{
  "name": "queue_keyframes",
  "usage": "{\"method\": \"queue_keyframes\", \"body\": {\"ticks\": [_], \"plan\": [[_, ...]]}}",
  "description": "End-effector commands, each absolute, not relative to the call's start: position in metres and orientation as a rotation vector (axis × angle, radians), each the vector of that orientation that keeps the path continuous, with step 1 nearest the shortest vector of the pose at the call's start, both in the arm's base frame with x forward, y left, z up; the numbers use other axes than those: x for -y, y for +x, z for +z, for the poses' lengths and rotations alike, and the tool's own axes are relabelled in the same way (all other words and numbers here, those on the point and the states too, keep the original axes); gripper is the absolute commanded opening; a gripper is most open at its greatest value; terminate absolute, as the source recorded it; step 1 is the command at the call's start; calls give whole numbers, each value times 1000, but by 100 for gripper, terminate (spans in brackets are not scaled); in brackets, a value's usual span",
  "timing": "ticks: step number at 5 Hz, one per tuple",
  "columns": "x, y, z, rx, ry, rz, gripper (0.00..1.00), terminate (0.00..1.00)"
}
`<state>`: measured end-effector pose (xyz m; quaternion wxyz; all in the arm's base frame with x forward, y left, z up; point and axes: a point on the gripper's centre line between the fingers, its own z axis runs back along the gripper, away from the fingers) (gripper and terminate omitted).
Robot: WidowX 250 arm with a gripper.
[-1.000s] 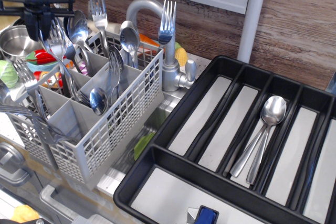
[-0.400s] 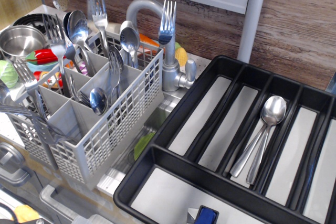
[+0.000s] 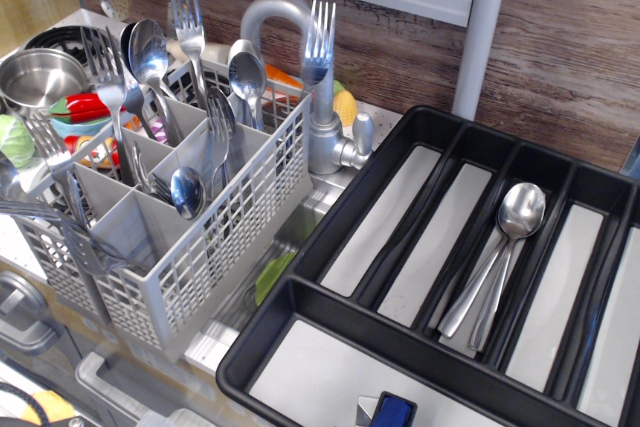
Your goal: Put big spoon from basket to tray
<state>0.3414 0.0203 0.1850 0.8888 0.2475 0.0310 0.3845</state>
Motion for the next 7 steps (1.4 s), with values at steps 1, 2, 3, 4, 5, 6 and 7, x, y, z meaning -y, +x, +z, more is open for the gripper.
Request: {"method": "queue_keyframes", "body": {"ticks": [1, 2, 3, 4, 5, 6, 7], "plan": [[16, 353, 183, -18, 322, 718, 0, 0], [31, 335, 156, -51, 120, 597, 0, 0], [57, 344, 143, -97, 137, 526, 0, 0], [63, 347, 125, -63, 168, 484, 0, 0], [58, 348, 111, -12, 143, 470, 0, 0], [53, 350, 96, 31, 144, 426, 0, 0], [45, 347, 85, 51, 172, 387, 0, 0]]}}
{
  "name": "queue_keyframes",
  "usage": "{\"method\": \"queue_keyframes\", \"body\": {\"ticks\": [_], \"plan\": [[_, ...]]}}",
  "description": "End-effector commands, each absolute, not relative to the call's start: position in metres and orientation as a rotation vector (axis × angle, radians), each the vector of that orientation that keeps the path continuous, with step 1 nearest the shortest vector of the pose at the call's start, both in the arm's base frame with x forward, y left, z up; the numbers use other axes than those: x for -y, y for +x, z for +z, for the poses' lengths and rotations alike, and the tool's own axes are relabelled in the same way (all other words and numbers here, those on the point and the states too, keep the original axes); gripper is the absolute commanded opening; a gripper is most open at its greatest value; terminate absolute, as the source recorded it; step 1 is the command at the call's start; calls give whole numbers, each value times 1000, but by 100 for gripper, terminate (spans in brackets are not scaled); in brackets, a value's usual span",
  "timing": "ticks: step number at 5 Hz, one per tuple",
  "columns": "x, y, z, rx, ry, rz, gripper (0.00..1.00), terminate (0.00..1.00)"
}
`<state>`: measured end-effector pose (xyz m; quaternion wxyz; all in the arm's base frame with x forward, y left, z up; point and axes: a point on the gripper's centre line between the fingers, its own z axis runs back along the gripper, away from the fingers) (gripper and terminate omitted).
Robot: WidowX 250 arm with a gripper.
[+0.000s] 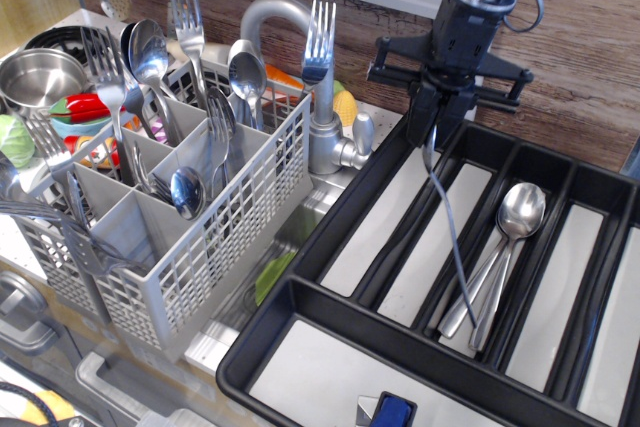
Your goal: Put big spoon from basket to tray
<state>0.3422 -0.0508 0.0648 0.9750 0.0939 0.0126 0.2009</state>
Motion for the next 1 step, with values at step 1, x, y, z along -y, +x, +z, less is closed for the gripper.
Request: {"method": "queue_keyframes", "body": {"ticks": [1], "plan": [[35, 341, 68, 61, 204, 336, 0, 100]]}}
